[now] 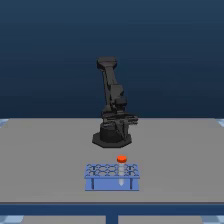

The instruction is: Pick up the centrifuge tube on the rack

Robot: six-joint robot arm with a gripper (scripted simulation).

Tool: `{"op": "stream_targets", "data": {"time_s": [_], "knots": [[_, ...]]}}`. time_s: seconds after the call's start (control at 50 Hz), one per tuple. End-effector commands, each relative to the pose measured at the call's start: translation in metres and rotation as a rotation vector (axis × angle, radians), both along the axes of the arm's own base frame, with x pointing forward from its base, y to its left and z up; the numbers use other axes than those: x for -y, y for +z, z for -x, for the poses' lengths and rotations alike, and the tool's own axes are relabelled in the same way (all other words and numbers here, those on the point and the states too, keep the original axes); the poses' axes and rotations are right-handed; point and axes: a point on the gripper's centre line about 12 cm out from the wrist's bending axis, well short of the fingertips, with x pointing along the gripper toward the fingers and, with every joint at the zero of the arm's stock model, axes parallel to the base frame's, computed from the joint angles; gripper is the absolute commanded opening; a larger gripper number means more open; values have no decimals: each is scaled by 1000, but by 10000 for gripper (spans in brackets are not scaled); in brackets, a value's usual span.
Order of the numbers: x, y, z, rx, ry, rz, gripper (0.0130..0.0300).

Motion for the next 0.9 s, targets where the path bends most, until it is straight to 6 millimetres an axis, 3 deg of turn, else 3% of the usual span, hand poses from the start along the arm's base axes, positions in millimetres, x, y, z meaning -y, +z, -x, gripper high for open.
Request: {"op": "stream_targets", "data": {"time_s": [0.02, 0.9], "knots": [[0, 0, 0, 0, 0, 0, 300], [0, 1, -9, -2, -9, 2, 300]]}}
